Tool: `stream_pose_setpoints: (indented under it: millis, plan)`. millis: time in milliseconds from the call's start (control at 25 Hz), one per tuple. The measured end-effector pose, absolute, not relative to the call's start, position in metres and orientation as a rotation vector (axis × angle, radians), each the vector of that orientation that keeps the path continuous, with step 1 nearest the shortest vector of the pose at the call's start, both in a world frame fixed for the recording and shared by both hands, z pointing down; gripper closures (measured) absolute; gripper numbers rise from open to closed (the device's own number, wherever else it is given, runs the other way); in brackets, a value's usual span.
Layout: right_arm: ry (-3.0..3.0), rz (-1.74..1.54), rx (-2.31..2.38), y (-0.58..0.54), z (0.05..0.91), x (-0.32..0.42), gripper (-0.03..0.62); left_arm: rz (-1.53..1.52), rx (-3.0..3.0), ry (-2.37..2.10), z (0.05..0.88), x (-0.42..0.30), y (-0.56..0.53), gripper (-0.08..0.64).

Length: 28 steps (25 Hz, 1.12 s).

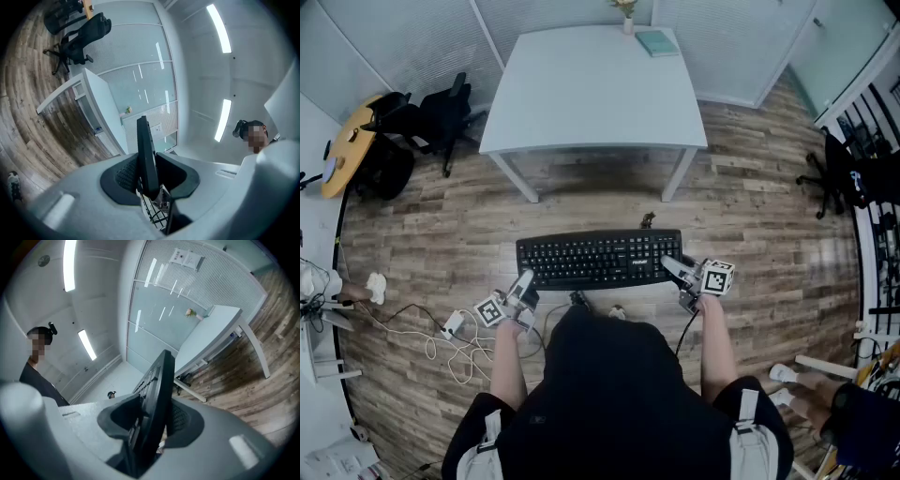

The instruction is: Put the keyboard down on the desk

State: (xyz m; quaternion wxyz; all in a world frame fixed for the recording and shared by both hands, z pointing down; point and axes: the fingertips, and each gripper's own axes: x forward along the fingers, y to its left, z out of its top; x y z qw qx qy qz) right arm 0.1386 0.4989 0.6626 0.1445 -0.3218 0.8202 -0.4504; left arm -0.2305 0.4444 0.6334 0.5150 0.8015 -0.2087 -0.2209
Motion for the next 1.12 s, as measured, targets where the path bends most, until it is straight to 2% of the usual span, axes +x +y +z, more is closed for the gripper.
stream_pose_setpoints:
  millis: [1120]
  plan:
    - [2.396, -1.350, -0.947, 0.484, 0.675, 0.130, 0.437, -0.536, 1.929, -0.520, 0.640, -0.239, 0.434, 0.465]
